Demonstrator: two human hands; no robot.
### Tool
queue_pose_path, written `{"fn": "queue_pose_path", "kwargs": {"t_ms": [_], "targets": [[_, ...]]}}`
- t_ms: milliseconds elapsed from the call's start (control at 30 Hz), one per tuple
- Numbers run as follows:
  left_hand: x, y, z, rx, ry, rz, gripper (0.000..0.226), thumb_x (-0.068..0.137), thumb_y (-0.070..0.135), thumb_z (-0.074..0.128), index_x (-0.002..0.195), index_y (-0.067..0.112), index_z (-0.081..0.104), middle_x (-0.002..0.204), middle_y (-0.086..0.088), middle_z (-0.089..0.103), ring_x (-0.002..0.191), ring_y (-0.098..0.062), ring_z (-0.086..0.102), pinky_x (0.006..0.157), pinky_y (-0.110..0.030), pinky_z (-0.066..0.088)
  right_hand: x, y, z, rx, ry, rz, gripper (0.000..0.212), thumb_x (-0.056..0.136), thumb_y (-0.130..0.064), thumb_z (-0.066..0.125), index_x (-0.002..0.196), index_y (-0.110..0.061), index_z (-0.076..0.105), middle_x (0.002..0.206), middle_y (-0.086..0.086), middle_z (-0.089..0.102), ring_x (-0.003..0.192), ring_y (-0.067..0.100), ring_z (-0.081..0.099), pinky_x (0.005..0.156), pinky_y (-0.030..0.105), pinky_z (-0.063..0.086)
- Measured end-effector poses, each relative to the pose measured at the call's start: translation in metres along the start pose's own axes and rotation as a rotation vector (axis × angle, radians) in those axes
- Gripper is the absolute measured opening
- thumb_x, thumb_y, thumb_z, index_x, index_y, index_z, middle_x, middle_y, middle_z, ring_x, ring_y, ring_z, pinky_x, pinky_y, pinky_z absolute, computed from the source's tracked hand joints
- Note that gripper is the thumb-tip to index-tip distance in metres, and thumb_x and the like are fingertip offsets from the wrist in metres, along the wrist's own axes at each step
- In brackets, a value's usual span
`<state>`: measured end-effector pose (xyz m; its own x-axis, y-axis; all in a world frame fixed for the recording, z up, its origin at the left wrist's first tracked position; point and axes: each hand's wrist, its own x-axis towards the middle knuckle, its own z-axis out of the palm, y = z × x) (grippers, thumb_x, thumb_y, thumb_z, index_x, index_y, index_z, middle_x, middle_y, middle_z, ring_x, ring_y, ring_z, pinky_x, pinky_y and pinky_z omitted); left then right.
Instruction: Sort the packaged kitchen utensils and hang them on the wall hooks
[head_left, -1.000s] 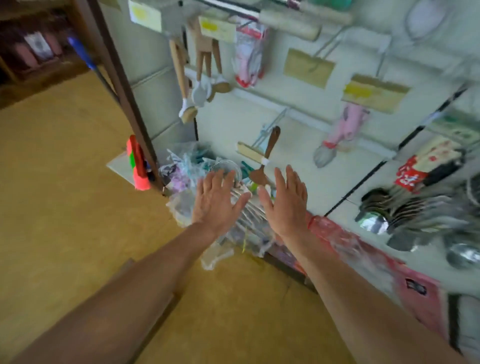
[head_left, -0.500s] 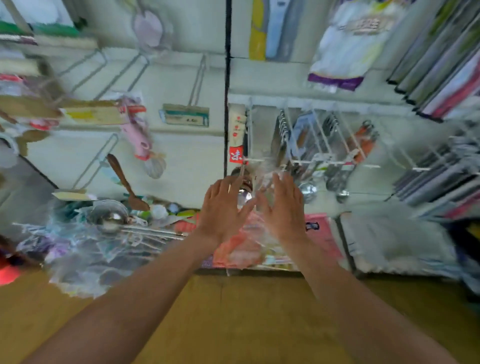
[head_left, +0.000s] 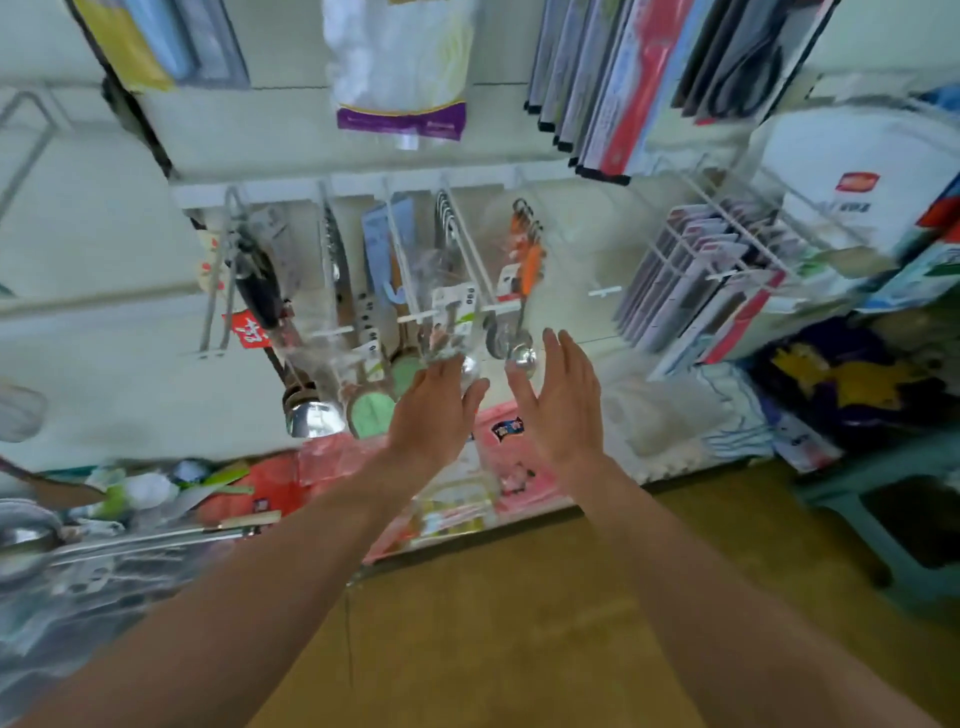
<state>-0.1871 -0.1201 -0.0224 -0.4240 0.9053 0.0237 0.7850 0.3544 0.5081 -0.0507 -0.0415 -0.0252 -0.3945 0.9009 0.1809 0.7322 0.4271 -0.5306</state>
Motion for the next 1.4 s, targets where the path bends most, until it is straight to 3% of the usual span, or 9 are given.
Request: {"fn": "queue_pose_path", "kwargs": {"t_ms": [233,400,500,567,633,833,1133,1267,1400], "targets": [[0.100,0.023,0.039,-0.125,0.008,-0.218,0.048,0.098,0.042,0.048,0.130,0.006,0.055,0.121,-0.016,0.064,0.117,-0.033,0.055,0.097,-0.039,0.044,0.084,0.028,0.005,0.122,0.019,0.043,0.055,0.103,-0.038,0.046,0.142,0.000,0.041,0.142,0.020,0.048,0.131,0.035,0.045,0.105,0.041,0.038],[0.151,0.018,0.062,-0.349,-0.074,-0.400,0.044,0.088,0.048,0.064,0.121,0.019,0.057,0.122,0.000,0.061,0.113,-0.019,0.057,0.091,-0.018,0.038,0.149,0.039,0.025,0.438,-0.014,0.166,0.060,0.100,-0.043,0.050,0.150,-0.014,0.035,0.153,0.002,0.040,0.136,0.017,0.042,0.079,-0.015,0.014],[0.165,0.027,0.070,-0.580,-0.100,-0.364,0.036,0.088,0.021,0.072,0.118,0.006,0.059,0.101,-0.001,0.059,0.079,-0.009,0.056,0.063,-0.004,0.043,0.170,0.039,0.043,0.560,-0.054,0.152,0.061,0.097,-0.051,0.052,0.148,-0.020,0.039,0.146,0.001,0.049,0.133,0.013,0.046,0.101,0.002,0.024],[0.171,0.031,0.075,-0.782,-0.102,-0.351,0.039,0.083,-0.004,0.071,0.120,-0.006,0.059,0.094,-0.006,0.061,0.076,-0.013,0.059,0.052,-0.006,0.045,0.180,0.045,0.055,0.655,0.080,0.099,0.046,0.093,-0.047,0.061,0.123,-0.013,0.057,0.113,0.002,0.067,0.104,0.007,0.064,0.089,0.012,0.045],[0.175,0.032,0.081,-0.893,-0.076,-0.348,0.042,0.077,-0.013,0.070,0.118,-0.009,0.059,0.094,-0.009,0.063,0.081,-0.018,0.062,0.053,-0.012,0.049,0.184,0.047,0.058,0.619,0.125,0.055,0.033,0.093,-0.041,0.064,0.106,-0.011,0.062,0.091,-0.004,0.067,0.082,-0.005,0.064,0.072,0.006,0.045],[0.182,0.032,0.094,-1.003,-0.089,-0.261,0.030,0.078,-0.017,0.066,0.084,0.011,0.060,0.081,-0.002,0.063,0.069,-0.007,0.066,0.071,-0.026,0.056,0.185,0.052,0.062,0.649,0.107,0.085,0.032,0.089,-0.047,0.066,0.107,-0.021,0.062,0.099,-0.001,0.069,0.089,0.011,0.069,0.078,0.030,0.060],[0.158,0.033,0.095,-1.078,-0.133,-0.274,0.031,0.077,-0.018,0.066,0.107,-0.012,0.062,0.096,-0.021,0.067,0.074,-0.018,0.069,0.069,-0.025,0.059,0.160,0.053,0.046,0.733,0.122,0.137,0.038,0.075,-0.041,0.073,0.103,-0.017,0.064,0.093,-0.003,0.071,0.087,0.015,0.070,0.078,0.040,0.061],[0.136,0.035,0.088,-1.046,-0.226,-0.239,0.038,0.068,-0.004,0.077,0.104,-0.011,0.064,0.099,-0.026,0.069,0.092,-0.041,0.068,0.087,-0.048,0.056,0.138,0.051,0.029,0.656,0.102,0.144,0.028,0.082,-0.035,0.072,0.106,-0.021,0.066,0.087,-0.012,0.070,0.079,-0.003,0.067,0.074,0.019,0.056],[0.110,0.041,0.083,-1.044,-0.273,-0.183,0.022,0.075,-0.019,0.067,0.091,-0.003,0.063,0.067,0.001,0.070,0.062,-0.010,0.067,0.057,-0.023,0.053,0.110,0.050,0.013,0.554,0.127,0.137,0.021,0.087,-0.032,0.069,0.101,-0.016,0.067,0.084,-0.013,0.066,0.072,-0.008,0.058,0.059,0.002,0.037]]}}
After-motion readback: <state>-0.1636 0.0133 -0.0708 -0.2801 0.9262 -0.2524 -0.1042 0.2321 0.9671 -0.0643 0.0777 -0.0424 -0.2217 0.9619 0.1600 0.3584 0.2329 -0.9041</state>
